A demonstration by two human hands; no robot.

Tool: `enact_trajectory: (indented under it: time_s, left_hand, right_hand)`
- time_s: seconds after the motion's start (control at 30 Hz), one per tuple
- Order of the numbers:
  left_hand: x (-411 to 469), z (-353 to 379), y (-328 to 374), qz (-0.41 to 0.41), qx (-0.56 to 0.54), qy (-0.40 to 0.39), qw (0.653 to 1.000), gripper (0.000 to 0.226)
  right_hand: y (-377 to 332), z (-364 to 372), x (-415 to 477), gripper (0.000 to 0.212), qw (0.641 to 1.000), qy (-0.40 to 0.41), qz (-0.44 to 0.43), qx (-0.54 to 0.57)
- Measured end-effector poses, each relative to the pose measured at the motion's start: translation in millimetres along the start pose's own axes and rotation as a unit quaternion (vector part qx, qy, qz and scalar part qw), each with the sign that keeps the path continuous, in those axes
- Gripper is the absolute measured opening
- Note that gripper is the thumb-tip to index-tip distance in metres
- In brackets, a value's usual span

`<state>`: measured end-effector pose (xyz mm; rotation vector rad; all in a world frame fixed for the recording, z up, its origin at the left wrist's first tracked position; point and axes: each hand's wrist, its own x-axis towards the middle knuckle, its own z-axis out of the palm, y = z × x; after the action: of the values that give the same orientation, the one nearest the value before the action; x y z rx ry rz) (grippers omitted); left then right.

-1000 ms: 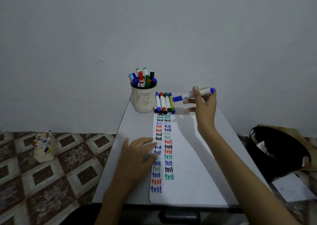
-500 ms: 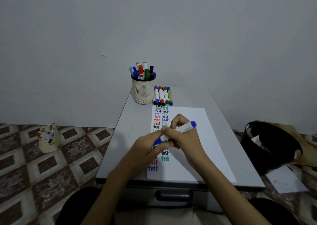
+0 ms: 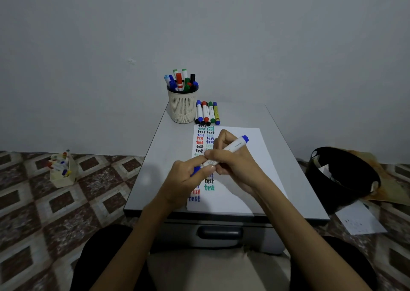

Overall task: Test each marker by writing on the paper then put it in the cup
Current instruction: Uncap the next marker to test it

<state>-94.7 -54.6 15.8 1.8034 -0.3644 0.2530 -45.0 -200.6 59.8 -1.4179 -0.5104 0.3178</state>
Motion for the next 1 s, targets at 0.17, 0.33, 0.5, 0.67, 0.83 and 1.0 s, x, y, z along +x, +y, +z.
enact_trajectory:
  time_s: [0.17,0.33,0.5,0.67,0.83,1.0]
  left_hand:
    - [-2,-7,0,-0.027,0.005,-0.022,0.999,0.022]
    - [-7,-34,-18,0.005,0.158,0.022,0.987,0.026]
    - [-5,-43,-44,0.026,0.339,-0.026,0.940,0.048]
    - [-6,-43,-44,0.032,0.347,-0.026,0.937,0.051]
    - [-7,-42,-41,0.020,0.345,-0.033,0.938,0.055]
    - [-7,-41,-42,0.018,0.353,-0.034,0.935,0.051]
  right_hand:
    - [-11,-2,0,0.021,0.995,-0.015,-0.006,-0.095]
    - [1,-13,-9,0.006,0.993,0.097,-0.018,0.065]
    - [26,1,-24,0.020,0.992,0.116,0.033,0.042]
    - [45,10,-22,0.033,0.989,0.147,0.017,-0.008]
    - [54,8,-22,0.025,0.990,0.125,0.006,-0.061]
    - [56,7,-22,0.027,0.991,0.115,0.005,-0.072]
